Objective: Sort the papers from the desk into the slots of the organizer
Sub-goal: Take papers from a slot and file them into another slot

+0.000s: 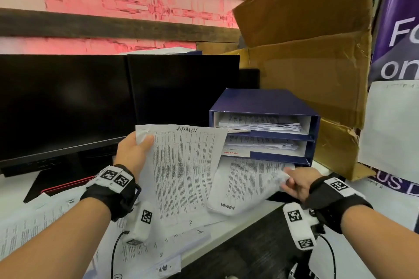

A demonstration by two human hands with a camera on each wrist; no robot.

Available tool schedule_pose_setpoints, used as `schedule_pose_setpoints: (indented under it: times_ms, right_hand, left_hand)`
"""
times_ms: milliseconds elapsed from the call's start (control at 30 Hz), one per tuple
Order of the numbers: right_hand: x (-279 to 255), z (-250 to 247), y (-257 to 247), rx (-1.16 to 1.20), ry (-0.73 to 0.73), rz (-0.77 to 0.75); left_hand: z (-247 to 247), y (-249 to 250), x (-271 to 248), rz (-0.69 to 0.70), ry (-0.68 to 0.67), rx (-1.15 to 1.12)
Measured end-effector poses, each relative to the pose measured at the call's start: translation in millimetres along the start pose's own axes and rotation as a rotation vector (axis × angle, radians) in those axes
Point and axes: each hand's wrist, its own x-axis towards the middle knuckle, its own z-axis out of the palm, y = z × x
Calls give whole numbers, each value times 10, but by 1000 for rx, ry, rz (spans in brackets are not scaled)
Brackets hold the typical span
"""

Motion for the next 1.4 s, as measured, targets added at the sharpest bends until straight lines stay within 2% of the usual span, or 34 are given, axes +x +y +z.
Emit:
schedule_pose_setpoints:
  times_ms: [100, 200, 300, 367, 433, 533, 633, 700, 733, 800, 867, 933, 1000, 1100, 1300, 1400]
  right_hand:
    - [26, 33, 25, 200, -4, -31]
    - [-45, -7, 62, 287, -92, -20]
    - [-58, -49, 107, 85, -194, 49]
    - [-57, -19, 106, -192, -139, -18]
    - [-45, 11, 88, -291, -57, -104]
    - [14, 16, 107, -55, -118, -143]
    - [37, 73, 149, 294, -119, -109]
    - [-79, 74, 113, 414, -185, -52]
    - [-161, 55, 84, 412, -250, -11]
    - [-316, 7, 42, 225, -338, 76]
    - [-378, -5, 28, 49, -363, 140]
    - [-339, 5, 18, 4, -373, 206]
    - [-256, 20, -1, 6, -349, 214]
    - [-136, 24, 26, -7, -271, 130]
    - [-161, 52, 102, 309, -147, 57]
    - [-287, 13, 69, 300, -301, 146]
  left_hand:
    - [9, 6, -5, 5, 9, 3]
    - [4, 1, -8, 12, 16, 16]
    - [6, -7, -18, 18, 9, 24]
    - [12, -10, -31, 19, 5, 30]
    - [12, -3, -46, 19, -4, 24]
    - [5, 13, -63, 18, -11, 13]
    - [3, 13, -71, 16, -18, 10]
    - [6, 8, -73, 12, -17, 12]
    - [9, 5, -75, 9, -14, 14]
    - [13, 9, -82, 3, -13, 9]
    - [14, 21, -89, 2, -19, 4]
    - [10, 32, -98, 5, -22, 7]
    - [4, 37, -116, 11, -24, 12]
    - [4, 48, -141, 30, -33, 17]
    - [22, 61, -143, 34, -25, 14]
    - [11, 60, -140, 28, -31, 5]
